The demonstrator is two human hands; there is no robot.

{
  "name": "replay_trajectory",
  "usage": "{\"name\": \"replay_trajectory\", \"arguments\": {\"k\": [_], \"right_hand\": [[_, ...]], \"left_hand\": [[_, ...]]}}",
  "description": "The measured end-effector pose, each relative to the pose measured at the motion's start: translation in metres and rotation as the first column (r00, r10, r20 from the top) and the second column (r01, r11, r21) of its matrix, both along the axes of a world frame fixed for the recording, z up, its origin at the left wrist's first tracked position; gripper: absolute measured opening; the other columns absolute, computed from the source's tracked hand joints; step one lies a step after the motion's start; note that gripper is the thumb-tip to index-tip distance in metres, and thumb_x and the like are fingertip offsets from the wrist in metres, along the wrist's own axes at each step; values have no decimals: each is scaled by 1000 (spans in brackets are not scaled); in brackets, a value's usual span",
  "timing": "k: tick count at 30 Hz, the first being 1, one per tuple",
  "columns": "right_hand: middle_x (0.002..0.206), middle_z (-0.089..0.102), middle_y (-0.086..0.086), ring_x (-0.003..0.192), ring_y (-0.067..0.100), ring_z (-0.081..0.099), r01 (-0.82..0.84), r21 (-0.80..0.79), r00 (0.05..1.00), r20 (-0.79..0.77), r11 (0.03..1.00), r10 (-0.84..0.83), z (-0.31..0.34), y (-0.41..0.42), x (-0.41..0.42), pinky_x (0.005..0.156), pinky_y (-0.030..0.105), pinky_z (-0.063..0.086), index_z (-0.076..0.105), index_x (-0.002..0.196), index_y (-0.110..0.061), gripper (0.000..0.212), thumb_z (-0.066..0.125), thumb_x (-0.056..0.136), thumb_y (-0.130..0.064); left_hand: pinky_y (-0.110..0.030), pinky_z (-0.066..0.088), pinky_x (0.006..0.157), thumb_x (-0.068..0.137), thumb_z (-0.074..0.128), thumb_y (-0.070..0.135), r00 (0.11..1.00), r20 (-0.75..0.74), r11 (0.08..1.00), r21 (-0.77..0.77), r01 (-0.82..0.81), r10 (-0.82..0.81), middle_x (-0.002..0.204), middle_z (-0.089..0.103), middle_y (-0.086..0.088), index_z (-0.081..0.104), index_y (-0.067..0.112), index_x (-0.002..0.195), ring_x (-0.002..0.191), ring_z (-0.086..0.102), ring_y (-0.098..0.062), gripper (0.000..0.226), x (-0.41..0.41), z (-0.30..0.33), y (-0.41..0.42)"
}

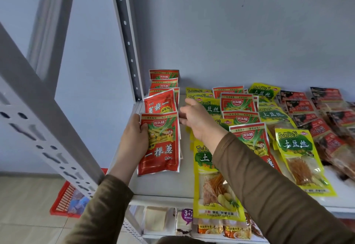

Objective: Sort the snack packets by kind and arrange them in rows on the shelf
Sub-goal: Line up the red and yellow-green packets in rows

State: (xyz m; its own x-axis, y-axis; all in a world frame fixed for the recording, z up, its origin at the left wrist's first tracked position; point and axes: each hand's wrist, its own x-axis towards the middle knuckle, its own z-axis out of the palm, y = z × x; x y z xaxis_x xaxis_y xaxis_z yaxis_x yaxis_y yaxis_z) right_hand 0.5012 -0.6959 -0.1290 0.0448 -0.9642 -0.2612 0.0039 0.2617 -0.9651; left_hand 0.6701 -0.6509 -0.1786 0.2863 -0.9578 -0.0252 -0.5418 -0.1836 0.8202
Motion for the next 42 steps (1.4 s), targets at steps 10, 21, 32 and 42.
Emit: {"name": "replay_trajectory", "arguments": {"k": [10,21,32,42], "right_hand": [[107,73,11,87,25,71,-100,-101,949,-307,990,65,1,-22,4,74,33,58,66,108,-4,13,59,97,-4],[103,73,-15,93,10,64,-708,52,179,-951,704,250,49,-50,31,90,33,44,78,108,-35,26,66,93,-17],[100,75,-7,75,-4,63,-576,-428,686,-717,697,127,23,-35,17,72,24,51,73,114,-24,25,56,101,-37],[102,69,-9,84,12,67,-545,-186,551,-814,817,182,1,2,-21,66,29,50,60,107,-25,14,66,95,-31]], "left_hand": [[-27,53,62,109,43,28,997,-70,995,-88,35,-42,104,62,13,48,33,114,81,67,-5,9,-1,4,10],[-28,56,62,107,47,26,995,-20,972,-216,88,-94,97,69,13,55,30,100,78,70,-8,11,-6,28,22],[-33,59,65,104,54,31,999,4,990,-133,47,-47,106,75,5,59,31,97,77,73,-12,8,4,15,18],[-31,55,78,103,52,41,996,-49,978,-192,-82,74,113,63,4,58,23,110,101,64,-13,21,0,2,7]]}}
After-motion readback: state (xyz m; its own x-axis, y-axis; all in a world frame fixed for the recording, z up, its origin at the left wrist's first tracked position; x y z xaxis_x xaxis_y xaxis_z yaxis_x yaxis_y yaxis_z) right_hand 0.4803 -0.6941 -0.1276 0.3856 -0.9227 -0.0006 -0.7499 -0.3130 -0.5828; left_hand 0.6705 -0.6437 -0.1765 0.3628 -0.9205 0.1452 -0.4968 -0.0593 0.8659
